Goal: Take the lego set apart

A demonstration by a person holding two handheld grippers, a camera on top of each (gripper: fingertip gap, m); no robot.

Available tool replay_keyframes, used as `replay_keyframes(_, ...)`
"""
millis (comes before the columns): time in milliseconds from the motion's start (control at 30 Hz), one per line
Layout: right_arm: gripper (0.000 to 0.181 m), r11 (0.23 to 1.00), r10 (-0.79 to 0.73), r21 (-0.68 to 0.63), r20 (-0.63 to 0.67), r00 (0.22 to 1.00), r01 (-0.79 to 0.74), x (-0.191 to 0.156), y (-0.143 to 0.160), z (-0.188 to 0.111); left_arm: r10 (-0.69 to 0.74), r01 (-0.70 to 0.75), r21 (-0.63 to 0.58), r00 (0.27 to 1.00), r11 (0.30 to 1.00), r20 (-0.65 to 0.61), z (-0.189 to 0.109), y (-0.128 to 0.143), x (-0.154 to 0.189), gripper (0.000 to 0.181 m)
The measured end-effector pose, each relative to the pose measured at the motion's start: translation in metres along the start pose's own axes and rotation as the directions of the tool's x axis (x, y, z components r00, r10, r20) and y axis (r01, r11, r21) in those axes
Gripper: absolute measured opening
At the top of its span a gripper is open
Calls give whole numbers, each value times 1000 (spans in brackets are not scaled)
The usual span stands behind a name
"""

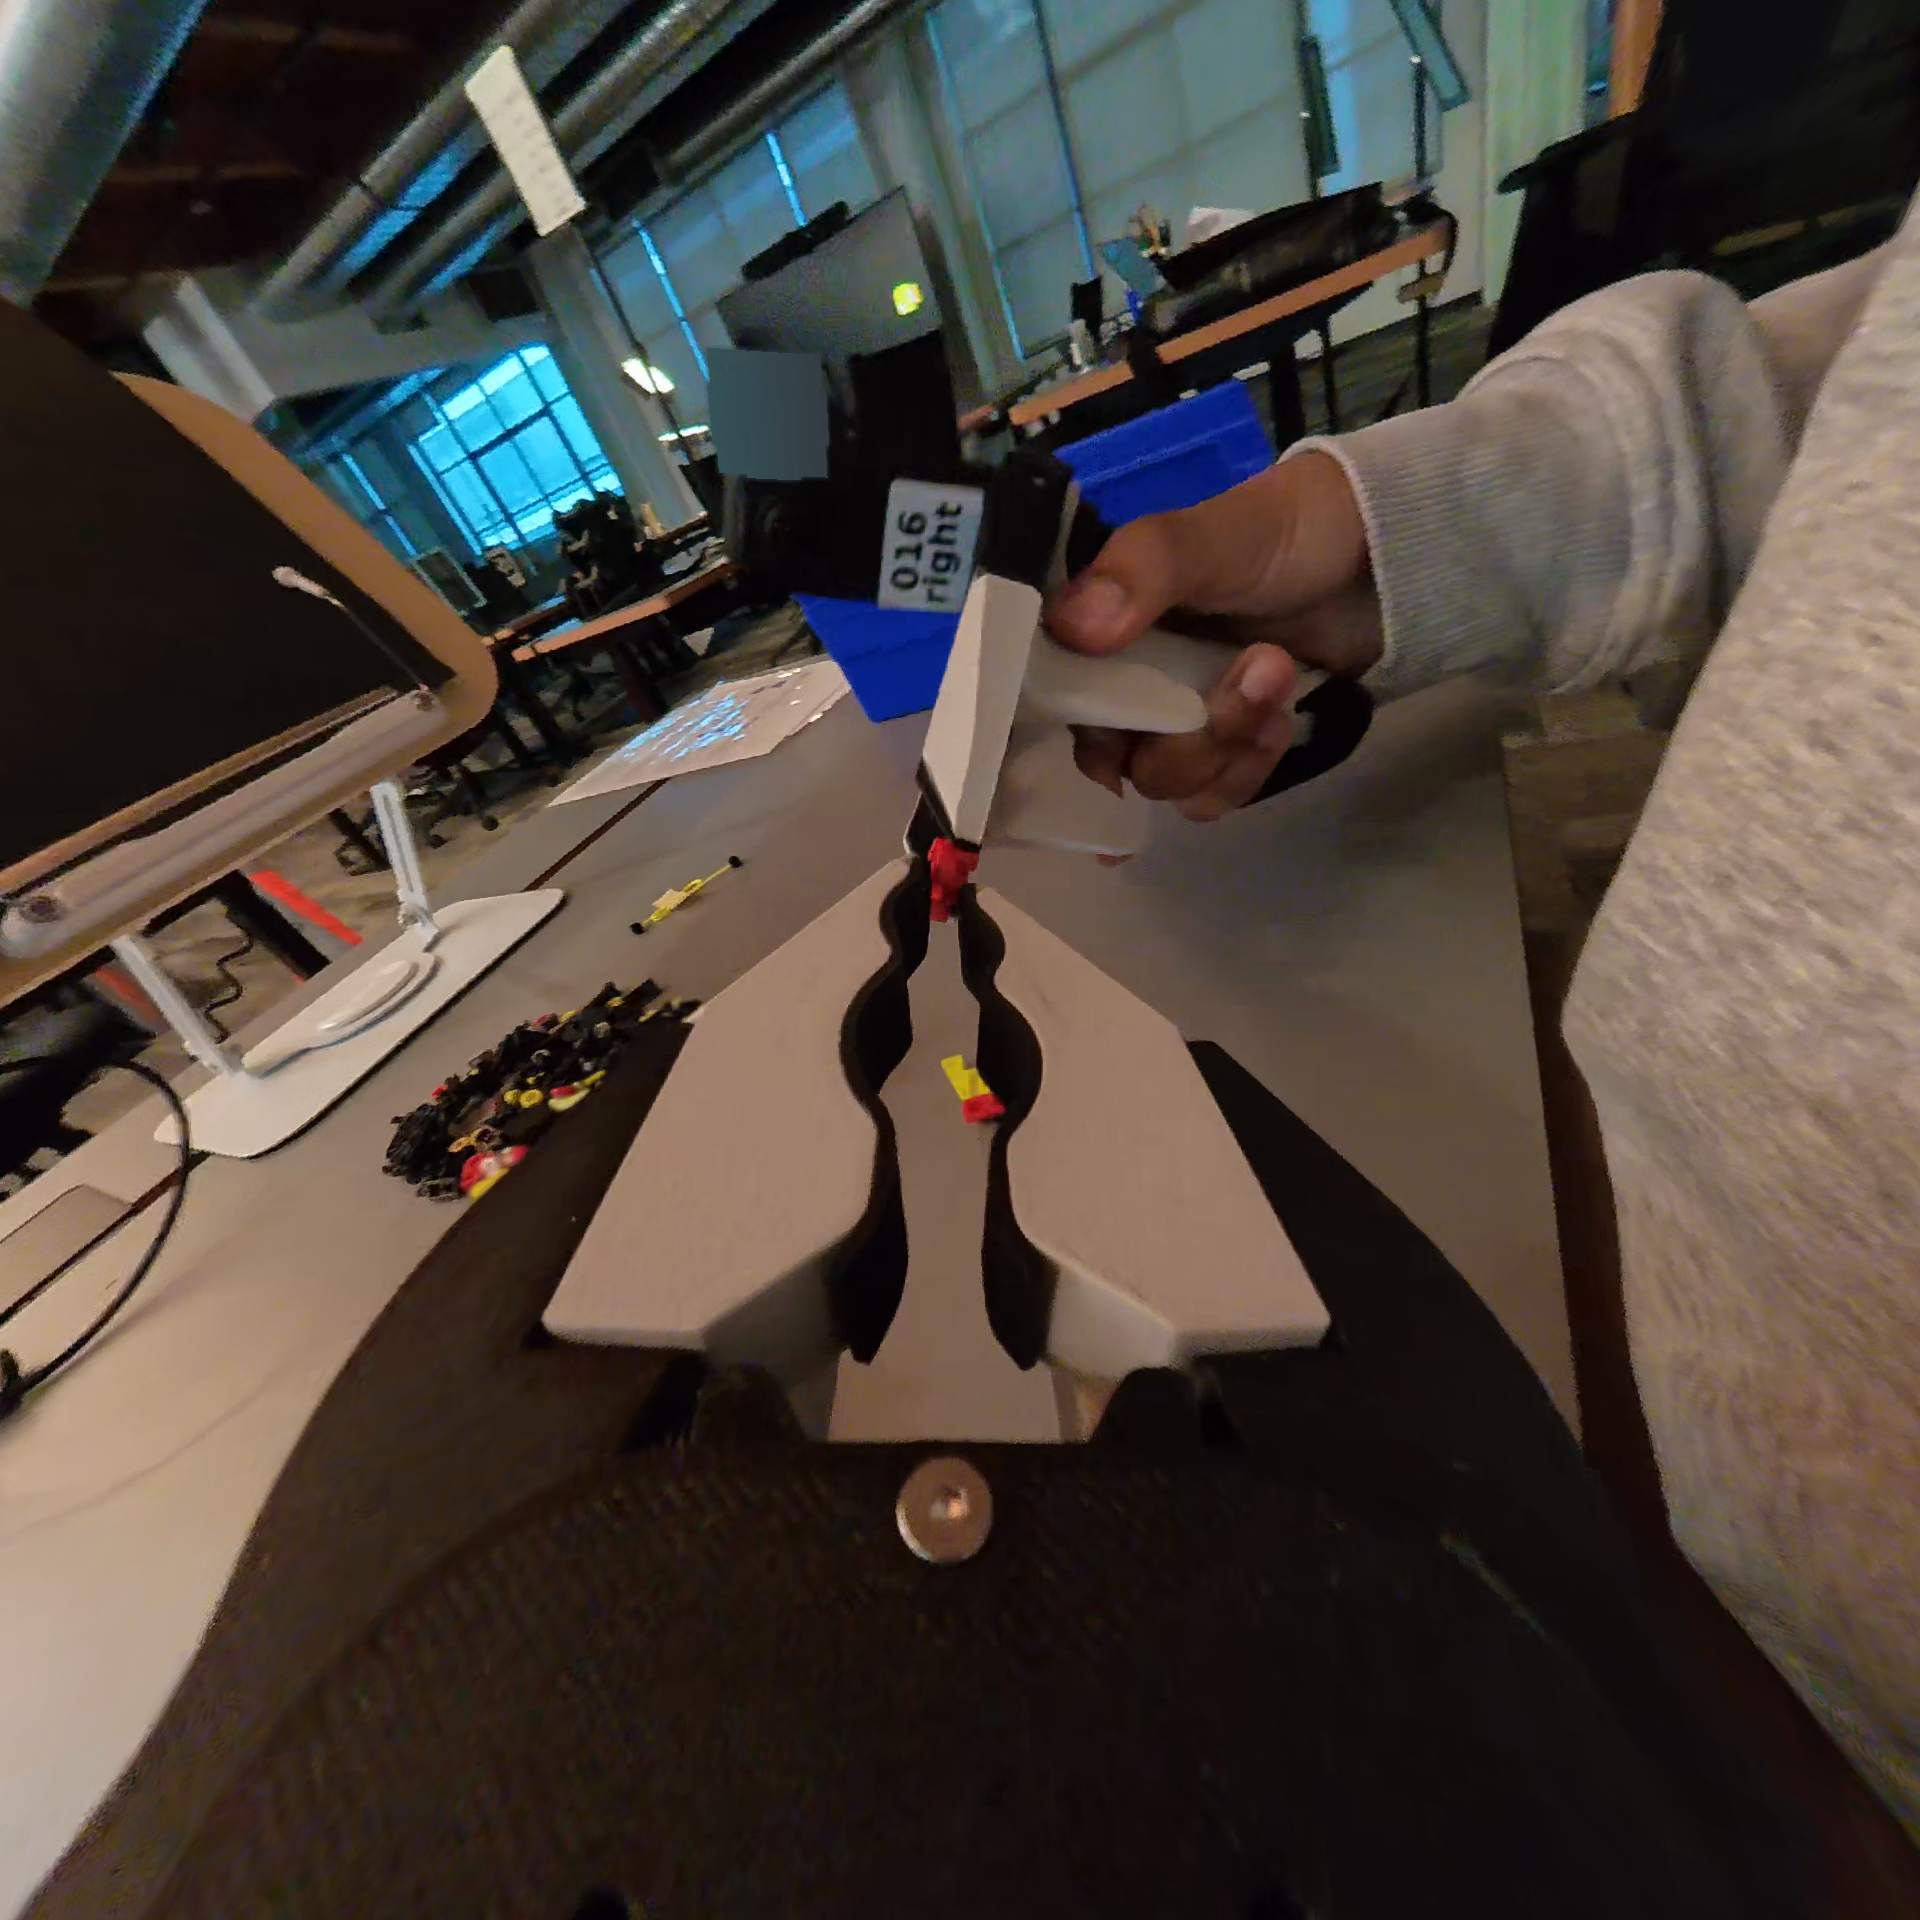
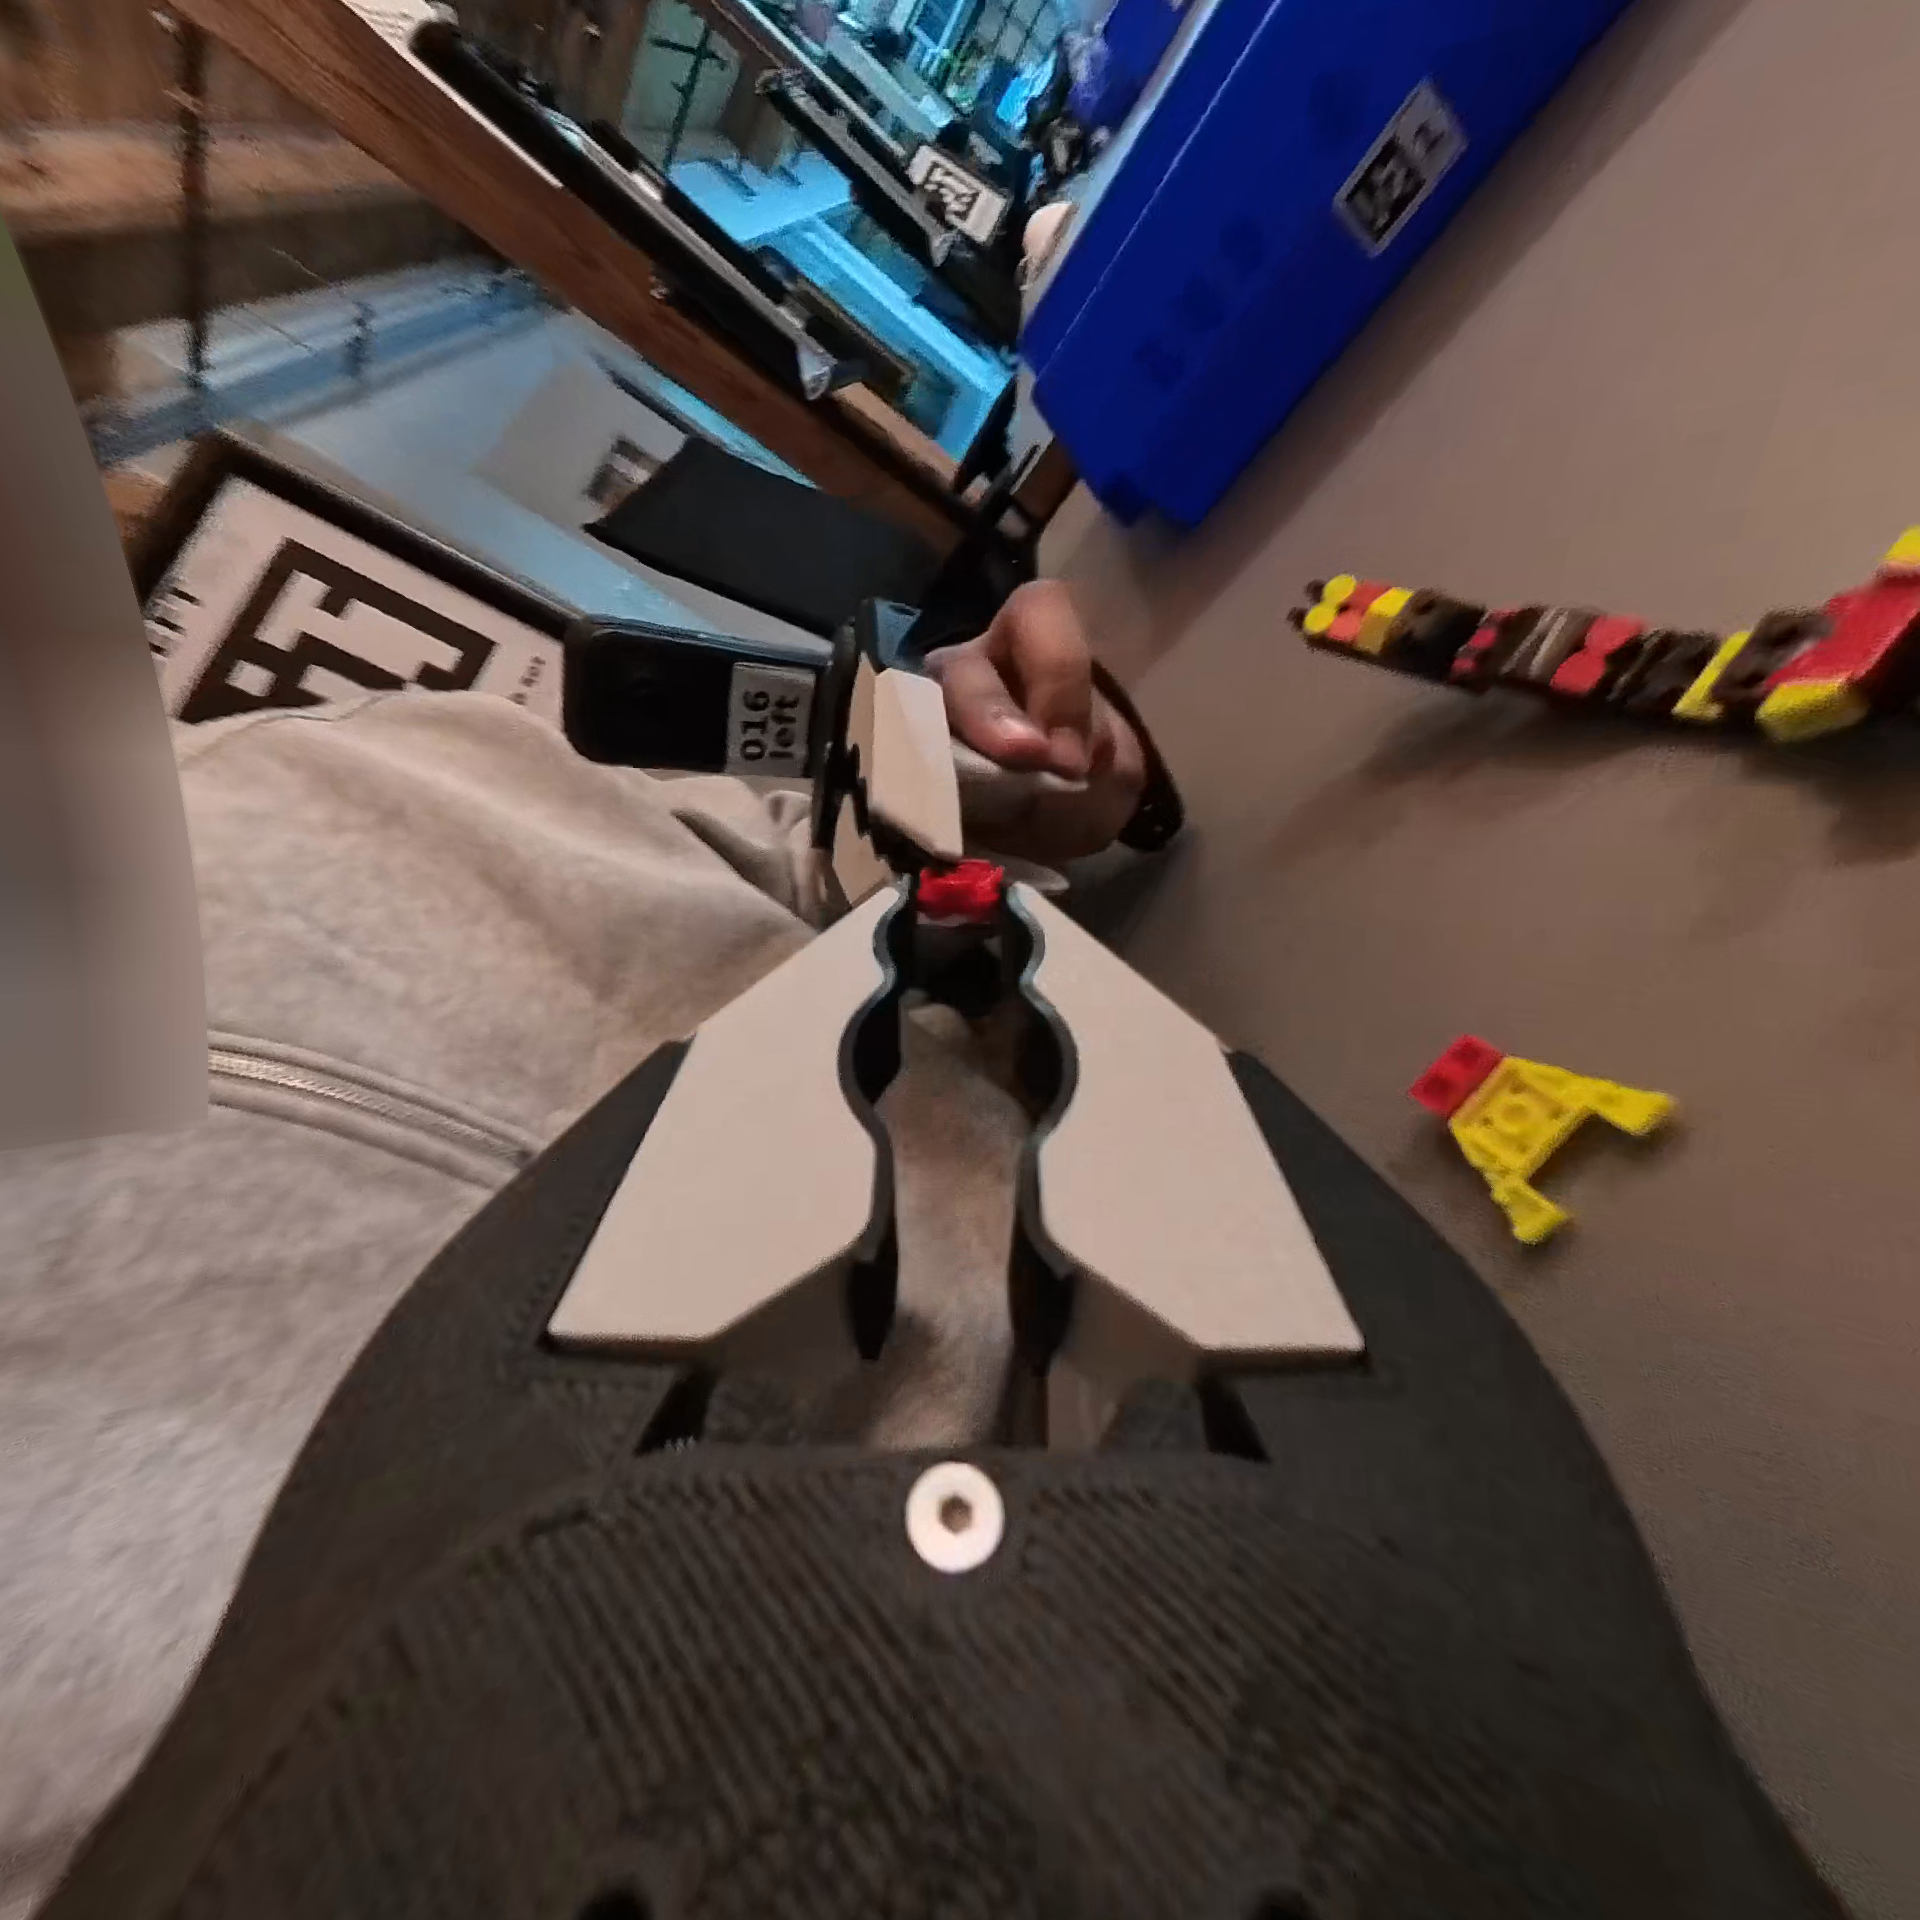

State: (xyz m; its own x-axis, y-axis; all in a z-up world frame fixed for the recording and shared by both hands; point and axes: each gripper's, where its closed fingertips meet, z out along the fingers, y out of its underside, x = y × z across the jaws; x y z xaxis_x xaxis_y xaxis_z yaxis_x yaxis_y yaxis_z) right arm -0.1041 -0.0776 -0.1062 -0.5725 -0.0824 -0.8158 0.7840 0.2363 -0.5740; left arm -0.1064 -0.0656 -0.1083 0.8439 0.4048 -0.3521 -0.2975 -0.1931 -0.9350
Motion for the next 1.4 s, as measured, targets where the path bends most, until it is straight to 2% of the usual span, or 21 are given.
replay_keyframes(133, 13, 991, 137, -29, 151, 979, -134, -8, 7, 1, -53, 55, 13, 995, 998, -84, -2, -1, 8, 4)
replay_keyframes(233, 13, 985, 171, -29, 175, 970, -168, -8, 7, 3, -80, 81, 3, 991, 997, -105, -3, 0, 8, 3)
replay_keyframes(400, 13, 989, 148, -9, 132, 980, -148, -3, 5, 4, -89, 88, -22, 991, 996, -95, -3, 4, 4, 3)
replay_keyframes(533, 13, 990, 103, 85, 93, 990, -111, 3, -10, -2, -125, 121, -67, 991, 990, -50, -1, 10, -5, 3)
replay_keyframes(633, 0, 988, 62, 138, 97, 993, -75, -1, -21, -12, -123, 121, -85, 992, 989, -13, -1, 14, -12, 3)
replay_keyframes(733, 0, 982, -85, 167, -35, 996, 89, 3, -28, -16, -126, 127, -77, 992, 989, 27, -2, 13, -20, 3)
replay_keyframes(767, 0, 963, -182, 178, -126, 975, 203, 6, -34, -19, -117, 120, -70, 992, 990, 46, -3, 13, -23, 3)
replay_keyframes(833, 8, 878, -395, 133, -345, 851, 461, 9, -44, -25, -95, 99, -57, 993, 993, 68, -5, 11, -28, 3)
replay_keyframes(900, 38, 773, -536, 19, -516, 668, 634, 12, -51, -29, -86, 89, -41, 994, 995, 61, -7, 10, -28, 3)
replay_keyframes(967, 47, 668, -653, -66, -531, 541, 742, 7, -48, -20, -89, 90, -25, 995, 996, 54, -8, 8, -28, 3)
replay_keyframes(1033, 56, 653, -683, -90, -500, 533, 752, 8, -38, -7, -91, 91, -13, 994, 996, 54, -9, 7, -29, 3)
replay_keyframes(1100, 71, 699, -661, -87, -455, 596, 710, 11, -30, 3, -91, 91, -4, 994, 996, 53, -11, 5, -30, 2)
replay_keyframes(1167, 86, 724, -635, -37, -427, 644, 689, 8, -30, 5, -88, 88, 3, 995, 996, 49, -12, 4, -30, 2)
replay_keyframes(1233, 94, 699, -644, 17, -421, 639, 715, -1, -34, 4, -82, 82, -3, 995, 997, 55, -12, 6, -31, 2)
replay_keyframes(1267, 90, 665, -666, 8, -445, 598, 747, -3, -35, 2, -81, 82, -10, 995, 997, 55, -12, 7, -31, 2)
replay_keyframes(1333, 66, 583, -717, -51, -501, 484, 811, -3, -36, 0, -91, 92, -16, 995, 996, 45, -11, 9, -30, 2)
replay_keyframes(1400, 40, 539, -744, -81, -513, 429, 838, -3, -33, 1, -94, 95, -19, 995, 995, 39, -10, 9, -29, 2)
